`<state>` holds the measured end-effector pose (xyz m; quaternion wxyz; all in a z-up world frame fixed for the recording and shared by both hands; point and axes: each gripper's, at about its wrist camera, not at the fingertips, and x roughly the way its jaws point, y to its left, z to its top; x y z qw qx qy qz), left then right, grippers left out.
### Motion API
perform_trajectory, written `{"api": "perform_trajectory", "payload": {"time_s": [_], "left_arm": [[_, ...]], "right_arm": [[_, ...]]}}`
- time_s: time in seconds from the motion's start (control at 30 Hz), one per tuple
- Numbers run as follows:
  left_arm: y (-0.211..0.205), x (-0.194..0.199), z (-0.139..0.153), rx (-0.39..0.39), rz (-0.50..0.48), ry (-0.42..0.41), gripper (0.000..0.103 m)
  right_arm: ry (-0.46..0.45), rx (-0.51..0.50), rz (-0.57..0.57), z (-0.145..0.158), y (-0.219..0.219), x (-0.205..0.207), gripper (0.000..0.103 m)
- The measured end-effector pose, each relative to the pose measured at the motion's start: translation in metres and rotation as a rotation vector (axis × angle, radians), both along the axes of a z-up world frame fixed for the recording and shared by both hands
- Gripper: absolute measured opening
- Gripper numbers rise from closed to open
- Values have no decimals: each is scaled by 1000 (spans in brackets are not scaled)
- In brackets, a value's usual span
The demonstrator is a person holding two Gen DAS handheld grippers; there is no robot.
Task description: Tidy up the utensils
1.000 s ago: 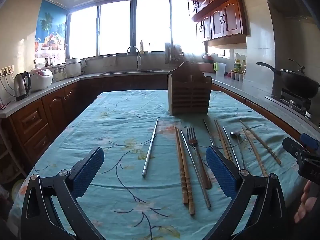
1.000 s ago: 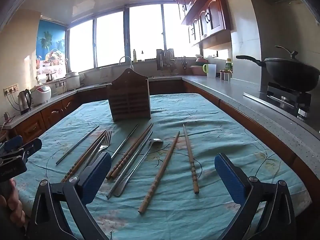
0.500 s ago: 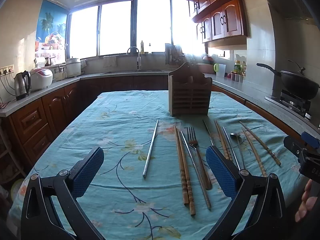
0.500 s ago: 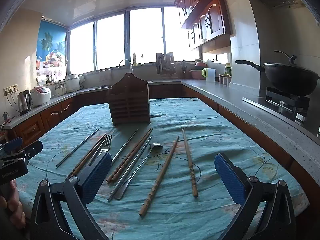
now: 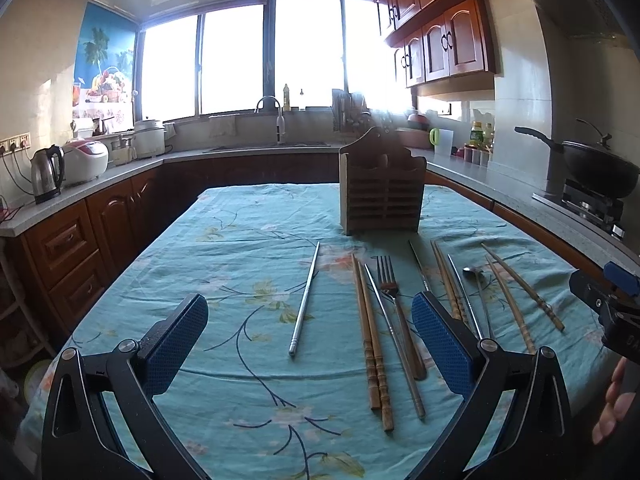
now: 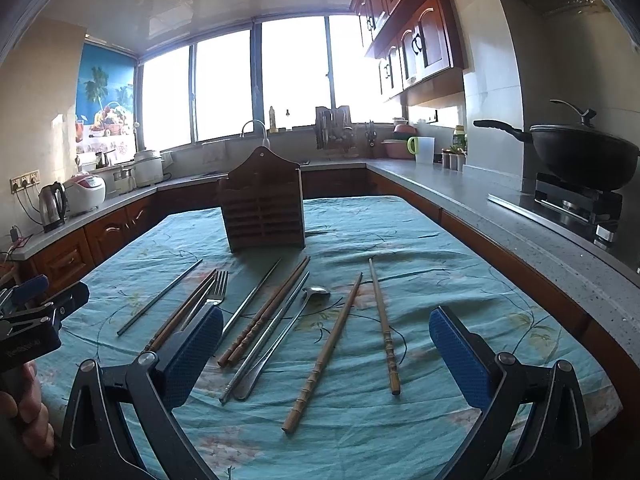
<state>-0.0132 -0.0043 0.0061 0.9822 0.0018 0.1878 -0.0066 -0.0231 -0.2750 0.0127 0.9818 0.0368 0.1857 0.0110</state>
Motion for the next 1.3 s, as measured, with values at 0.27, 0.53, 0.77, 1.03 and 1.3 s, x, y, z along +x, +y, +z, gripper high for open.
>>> {"api": "perform_trajectory", "payload": {"time_s": [0.27, 0.53, 0.77, 1.03, 1.3], "left_arm": [[2, -1, 0, -5, 5, -2, 103], [4, 1, -1, -13, 3, 5, 103], [4, 1, -1, -14, 1, 7, 103], [4, 5, -3, -23, -12, 27, 103], [1, 18, -5, -40, -31, 85, 103]], "right_arm": [[-7, -2, 9, 1, 3, -1, 103], [-3, 0, 16, 2, 4, 0, 103], [-1, 5, 23, 2, 5, 1, 103], [5, 9, 25, 1, 5, 2, 103], [27, 18, 41, -1, 5, 7, 103]]}}
